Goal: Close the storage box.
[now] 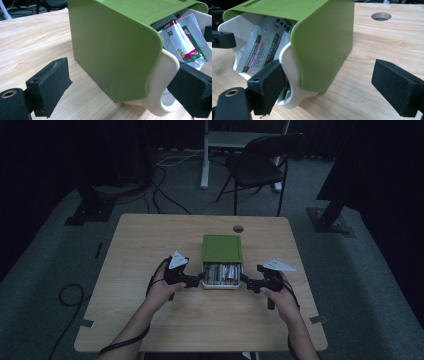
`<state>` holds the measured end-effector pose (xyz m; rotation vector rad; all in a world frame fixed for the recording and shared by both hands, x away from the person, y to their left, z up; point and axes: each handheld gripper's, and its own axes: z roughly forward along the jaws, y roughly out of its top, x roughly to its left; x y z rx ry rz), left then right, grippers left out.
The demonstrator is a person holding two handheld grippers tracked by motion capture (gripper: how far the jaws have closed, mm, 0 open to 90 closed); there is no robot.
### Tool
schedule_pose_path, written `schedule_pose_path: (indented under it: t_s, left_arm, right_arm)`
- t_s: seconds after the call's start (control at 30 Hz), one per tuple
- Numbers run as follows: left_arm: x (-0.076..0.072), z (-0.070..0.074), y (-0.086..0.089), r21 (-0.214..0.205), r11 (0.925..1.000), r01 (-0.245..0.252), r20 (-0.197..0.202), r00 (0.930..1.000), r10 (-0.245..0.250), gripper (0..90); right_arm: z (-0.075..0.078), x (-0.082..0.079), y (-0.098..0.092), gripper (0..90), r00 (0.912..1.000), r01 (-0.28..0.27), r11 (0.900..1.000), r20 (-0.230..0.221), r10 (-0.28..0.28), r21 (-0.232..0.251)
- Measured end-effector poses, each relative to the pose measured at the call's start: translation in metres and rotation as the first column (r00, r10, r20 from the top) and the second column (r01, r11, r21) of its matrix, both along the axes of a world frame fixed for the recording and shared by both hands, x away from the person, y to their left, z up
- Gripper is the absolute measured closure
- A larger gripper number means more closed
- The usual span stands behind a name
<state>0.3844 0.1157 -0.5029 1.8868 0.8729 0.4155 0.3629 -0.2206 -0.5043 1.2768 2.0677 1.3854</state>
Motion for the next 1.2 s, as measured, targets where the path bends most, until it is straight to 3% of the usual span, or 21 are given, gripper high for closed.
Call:
schedule_pose_path:
  t_s: [0.97, 1.1, 1.2]
  left_arm:
    - [0.011, 0.000, -0.006, 0.030, 0.9982, -0.052, 0.030, 0.9982, 0.051, 8.3]
    - [0.008, 0.000, -0.007, -0.024, 0.9989, -0.039, 0.009, 0.9992, 0.039, 8.3]
    - [0.006, 0.001, -0.008, -0.025, 0.9992, -0.032, 0.009, 0.9994, 0.032, 8.3]
  right_arm:
    - [0.000, 0.010, 0.010, 11.0, 0.9952, 0.098, 0.9952, 0.004, -0.098, 0.001]
    - [-0.001, 0.009, 0.009, 11.0, 0.9956, 0.094, 0.9955, -0.002, -0.094, 0.005]
    - [-0.002, 0.007, 0.010, 11.0, 0.9967, 0.081, 0.9967, 0.000, -0.081, 0.001]
